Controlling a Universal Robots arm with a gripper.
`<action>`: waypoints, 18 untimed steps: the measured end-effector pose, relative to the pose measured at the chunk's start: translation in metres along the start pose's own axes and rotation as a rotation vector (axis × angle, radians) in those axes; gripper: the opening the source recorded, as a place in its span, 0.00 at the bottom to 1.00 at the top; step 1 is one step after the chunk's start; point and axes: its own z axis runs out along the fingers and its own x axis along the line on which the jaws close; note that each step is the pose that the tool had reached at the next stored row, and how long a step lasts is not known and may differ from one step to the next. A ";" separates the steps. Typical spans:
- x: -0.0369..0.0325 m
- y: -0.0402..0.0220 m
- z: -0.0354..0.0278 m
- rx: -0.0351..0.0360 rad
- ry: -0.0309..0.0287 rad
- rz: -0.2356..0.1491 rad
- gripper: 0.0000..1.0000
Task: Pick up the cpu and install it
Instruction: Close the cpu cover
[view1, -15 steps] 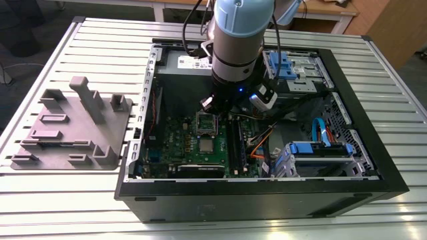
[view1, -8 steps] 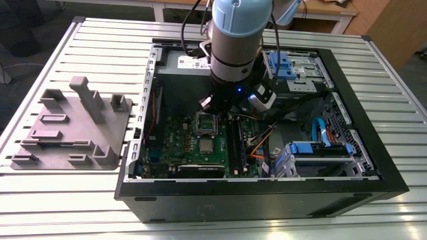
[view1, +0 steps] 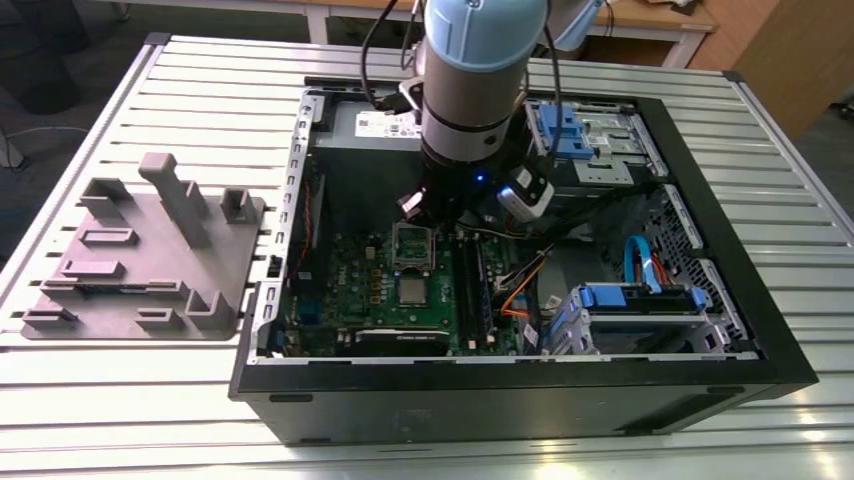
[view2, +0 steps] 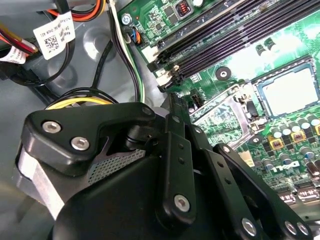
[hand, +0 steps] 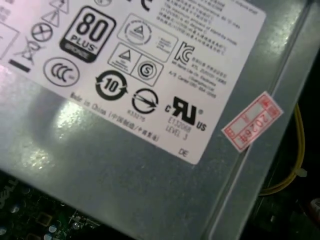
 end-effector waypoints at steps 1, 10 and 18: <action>0.0003 -0.0006 -0.0009 -0.0004 -0.0003 0.000 0.11; 0.0023 -0.0043 -0.0093 -0.0067 -0.0057 -0.004 0.11; 0.0066 -0.0067 -0.0142 -0.0148 -0.0182 -0.009 0.11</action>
